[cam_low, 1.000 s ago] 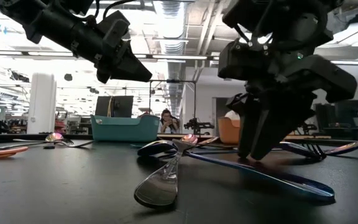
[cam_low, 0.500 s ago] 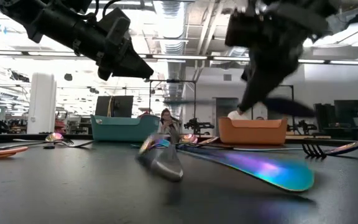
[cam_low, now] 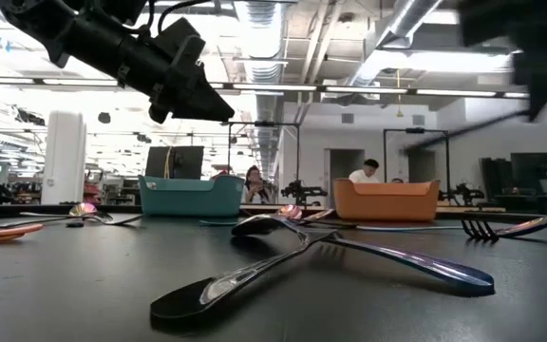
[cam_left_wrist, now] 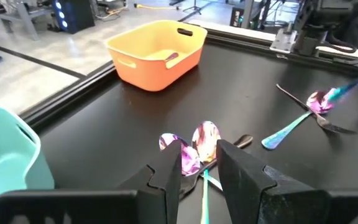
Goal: Sort silverware by color (type)
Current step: Put the purple spoon into the black bin
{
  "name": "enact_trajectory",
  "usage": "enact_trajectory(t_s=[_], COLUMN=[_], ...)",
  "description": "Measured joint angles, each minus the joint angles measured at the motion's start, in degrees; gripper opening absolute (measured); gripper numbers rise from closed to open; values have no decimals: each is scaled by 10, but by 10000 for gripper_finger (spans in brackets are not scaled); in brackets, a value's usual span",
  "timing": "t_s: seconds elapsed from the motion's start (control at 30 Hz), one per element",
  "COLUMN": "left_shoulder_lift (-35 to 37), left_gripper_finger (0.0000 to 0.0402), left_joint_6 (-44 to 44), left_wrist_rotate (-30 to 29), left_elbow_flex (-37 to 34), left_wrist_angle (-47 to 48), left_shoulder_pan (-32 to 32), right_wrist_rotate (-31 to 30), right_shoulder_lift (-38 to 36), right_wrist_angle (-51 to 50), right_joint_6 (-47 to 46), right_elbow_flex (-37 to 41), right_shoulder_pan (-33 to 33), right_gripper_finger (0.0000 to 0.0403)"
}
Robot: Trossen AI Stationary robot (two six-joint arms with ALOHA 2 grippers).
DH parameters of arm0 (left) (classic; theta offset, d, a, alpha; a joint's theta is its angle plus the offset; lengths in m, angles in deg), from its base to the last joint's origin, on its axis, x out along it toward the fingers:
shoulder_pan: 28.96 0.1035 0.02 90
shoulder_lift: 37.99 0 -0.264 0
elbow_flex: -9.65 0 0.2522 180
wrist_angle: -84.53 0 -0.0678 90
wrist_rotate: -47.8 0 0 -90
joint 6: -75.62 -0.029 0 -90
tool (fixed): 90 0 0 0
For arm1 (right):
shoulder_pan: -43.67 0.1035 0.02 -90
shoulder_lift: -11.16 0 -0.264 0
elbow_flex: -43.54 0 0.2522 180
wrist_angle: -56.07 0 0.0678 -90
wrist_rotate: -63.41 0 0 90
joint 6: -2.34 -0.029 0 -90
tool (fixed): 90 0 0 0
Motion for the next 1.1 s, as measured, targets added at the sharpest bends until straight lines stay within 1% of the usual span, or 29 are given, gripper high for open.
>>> enact_trajectory(t_s=[0.13,0.3,0.4,0.47,0.53,0.63,0.8,0.97,1.1], left_shoulder_lift=[0,0,0,0,0,0,0,0,0], left_gripper_finger=[89,88,88,88,88,88,88,88,88], left_joint_6=[-13,-26,-31,-31,-30,-30,-30,-30,-29], left_wrist_rotate=[0,0,2,11,20,30,37,47,51], left_elbow_flex=[0,0,0,0,0,0,0,0,0], left_wrist_angle=[-2,-6,-7,-10,-13,-25,-43,-42,-41], left_shoulder_pan=[13,35,48,58,67,76,79,79,79], right_wrist_rotate=[-8,-26,-26,-33,-34,-33,-39,-42,-42], right_shoulder_lift=[-6,1,20,35,52,69,77,85,85], right_wrist_angle=[-40,-24,-4,24,49,72,69,111,111], right_joint_6=[-187,-408,-510,-550,-574,-582,-569,-524,-523], right_elbow_flex=[0,0,0,0,0,0,0,0,0], right_shoulder_pan=[111,244,308,340,362,378,381,393,402], right_gripper_finger=[23,23,24,24,25,26,35,39,56])
